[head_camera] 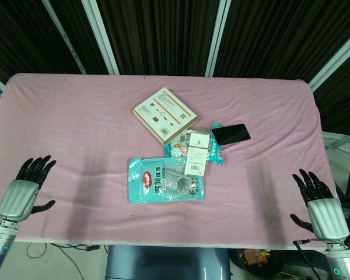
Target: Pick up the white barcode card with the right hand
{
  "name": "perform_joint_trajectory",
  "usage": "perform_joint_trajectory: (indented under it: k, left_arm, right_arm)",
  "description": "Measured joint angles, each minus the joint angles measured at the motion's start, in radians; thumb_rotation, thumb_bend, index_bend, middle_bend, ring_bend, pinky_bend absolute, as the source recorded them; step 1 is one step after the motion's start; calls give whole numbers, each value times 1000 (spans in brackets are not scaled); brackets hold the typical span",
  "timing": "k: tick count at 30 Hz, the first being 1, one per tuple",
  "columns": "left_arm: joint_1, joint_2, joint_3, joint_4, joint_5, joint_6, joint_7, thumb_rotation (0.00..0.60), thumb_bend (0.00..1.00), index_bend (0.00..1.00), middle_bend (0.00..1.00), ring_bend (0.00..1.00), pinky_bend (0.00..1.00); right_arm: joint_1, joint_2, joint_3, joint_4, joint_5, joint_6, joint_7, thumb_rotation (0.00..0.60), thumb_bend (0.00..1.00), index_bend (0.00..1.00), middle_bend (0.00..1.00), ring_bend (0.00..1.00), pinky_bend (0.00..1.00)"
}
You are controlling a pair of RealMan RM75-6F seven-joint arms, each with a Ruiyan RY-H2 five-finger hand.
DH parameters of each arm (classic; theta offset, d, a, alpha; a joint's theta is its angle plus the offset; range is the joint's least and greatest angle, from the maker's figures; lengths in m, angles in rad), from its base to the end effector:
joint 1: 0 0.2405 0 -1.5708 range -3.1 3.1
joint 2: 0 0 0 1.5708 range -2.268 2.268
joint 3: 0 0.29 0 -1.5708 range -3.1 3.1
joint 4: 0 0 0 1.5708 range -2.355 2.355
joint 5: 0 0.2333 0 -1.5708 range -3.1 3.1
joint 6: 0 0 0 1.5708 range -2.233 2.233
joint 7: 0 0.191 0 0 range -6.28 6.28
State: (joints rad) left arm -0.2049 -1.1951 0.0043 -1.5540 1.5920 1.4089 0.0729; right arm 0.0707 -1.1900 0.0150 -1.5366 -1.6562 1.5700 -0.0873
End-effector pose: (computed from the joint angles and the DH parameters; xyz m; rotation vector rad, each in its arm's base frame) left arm -0.3216 0.2582 0.1006 -1.6264 -0.8258 -0.9140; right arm -0.3328 -0.2178 0.1308 1.5032 -0.7397 0.9414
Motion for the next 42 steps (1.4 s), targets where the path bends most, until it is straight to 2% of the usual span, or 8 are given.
perform_joint_trajectory:
  k: [8, 13, 22, 30, 34, 42]
  left_arm:
    - [1, -3, -7, -2, -14, -1, -6, 600, 0, 0, 0, 0, 0]
    - [-2, -6, -11, 1, -22, -7, -11, 600, 0, 0, 0, 0, 0]
    - [-4, -5, -14, 5, -22, -6, -17, 600, 0, 0, 0, 0, 0]
    - [-7, -4, -19, 3, -41, -18, -30, 600, 0, 0, 0, 0, 0]
    - [-10, -3, -23, 1, -54, -28, -38, 600, 0, 0, 0, 0, 0]
    - [-12, -3, -26, -3, -68, -39, -35, 600, 0, 0, 0, 0, 0]
  right_arm:
    - [29, -4, 20, -28, -16, -8, -2, 600, 106, 0, 0, 0, 198]
    - [77, -13, 47, -47, -21, -52, -40, 600, 100, 0, 0, 0, 198]
    - [237, -89, 140, -63, 40, -244, -149, 600, 99, 0, 0, 0, 198]
    - [397, -217, 222, 17, 138, -406, -240, 600, 99, 0, 0, 0, 197]
    - [473, -237, 225, 84, 107, -470, -233, 600, 99, 0, 0, 0, 197]
    - [638, -216, 167, 220, -89, -585, -112, 600, 98, 24, 57, 39, 197]
